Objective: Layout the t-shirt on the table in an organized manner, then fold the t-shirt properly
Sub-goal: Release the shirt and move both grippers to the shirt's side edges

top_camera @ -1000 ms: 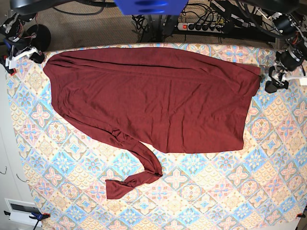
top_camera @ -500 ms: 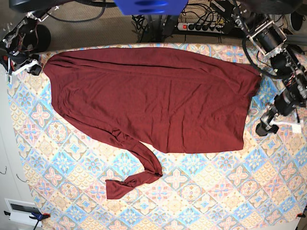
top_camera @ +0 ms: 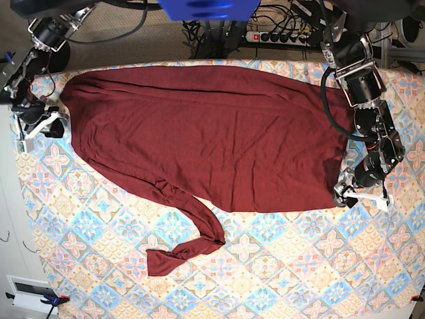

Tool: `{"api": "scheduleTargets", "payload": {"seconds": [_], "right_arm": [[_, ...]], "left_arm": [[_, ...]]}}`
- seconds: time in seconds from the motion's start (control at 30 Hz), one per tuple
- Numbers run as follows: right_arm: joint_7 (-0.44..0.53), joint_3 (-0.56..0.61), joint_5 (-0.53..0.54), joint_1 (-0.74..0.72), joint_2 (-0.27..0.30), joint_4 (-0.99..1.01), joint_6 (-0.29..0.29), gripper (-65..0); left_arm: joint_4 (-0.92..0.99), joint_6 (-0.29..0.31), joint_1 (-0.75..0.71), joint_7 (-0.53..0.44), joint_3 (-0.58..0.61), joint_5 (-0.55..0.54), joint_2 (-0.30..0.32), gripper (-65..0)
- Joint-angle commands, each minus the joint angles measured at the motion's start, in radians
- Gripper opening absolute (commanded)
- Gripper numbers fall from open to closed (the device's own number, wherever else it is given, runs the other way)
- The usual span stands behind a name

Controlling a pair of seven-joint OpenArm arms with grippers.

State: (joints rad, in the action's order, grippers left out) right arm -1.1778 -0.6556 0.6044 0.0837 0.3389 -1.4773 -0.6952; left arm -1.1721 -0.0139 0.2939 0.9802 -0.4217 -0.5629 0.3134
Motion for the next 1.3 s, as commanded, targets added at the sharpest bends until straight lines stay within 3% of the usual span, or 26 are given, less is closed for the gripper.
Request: {"api": "scheduleTargets", "payload": {"seconds": [0.0,0.33,0.63,0.7,0.77,0.93,1.07,1.27], "right_arm": [[0.029,0.02,0.025,-0.031,0.03,-0.038,-0.003,-51.5],[0.028,0.049,0.025,-0.058,0.032,-0.069,-0.003,-51.5],[0.026,0.049,0.025,-0.058,0.033,-0.069,-0.003,-51.5],[0.026,0.049,0.025,-0.058,0.033,-0.069,-0.003,-51.5],[0.026,0.049,0.025,-0.058,0.033,-0.069,-0.003,-51.5],[0.026,0.049,0.024,-0.058,0.035,-0.069,-0.003,-51.5],[0.028,0.052,0.001,-0.06,0.07,-0.067,-0.003,-51.1],[0.029,0.159,-0.169,-0.135,0.078,-0.069,-0.003,-51.0]], "left_arm": [[0.007,0.004,0.038,-0.03,0.01,-0.001,0.019,-17.4],[0.172,0.002,0.097,-0.194,0.149,0.025,0.016,-17.4],[0.38,0.002,0.192,-0.221,0.18,0.024,-0.02,-17.8],[0.378,0.004,0.193,-0.22,0.186,0.024,-0.029,-21.6],[0.377,0.004,0.192,-0.22,0.22,0.019,-0.029,-29.9],[0.377,0.004,0.19,-0.22,0.257,0.014,-0.029,-64.8],[0.37,0.004,0.182,-0.22,0.257,0.013,-0.024,-65.0],[0.151,0.004,0.083,-0.22,0.257,0.011,-0.009,-65.0]]}}
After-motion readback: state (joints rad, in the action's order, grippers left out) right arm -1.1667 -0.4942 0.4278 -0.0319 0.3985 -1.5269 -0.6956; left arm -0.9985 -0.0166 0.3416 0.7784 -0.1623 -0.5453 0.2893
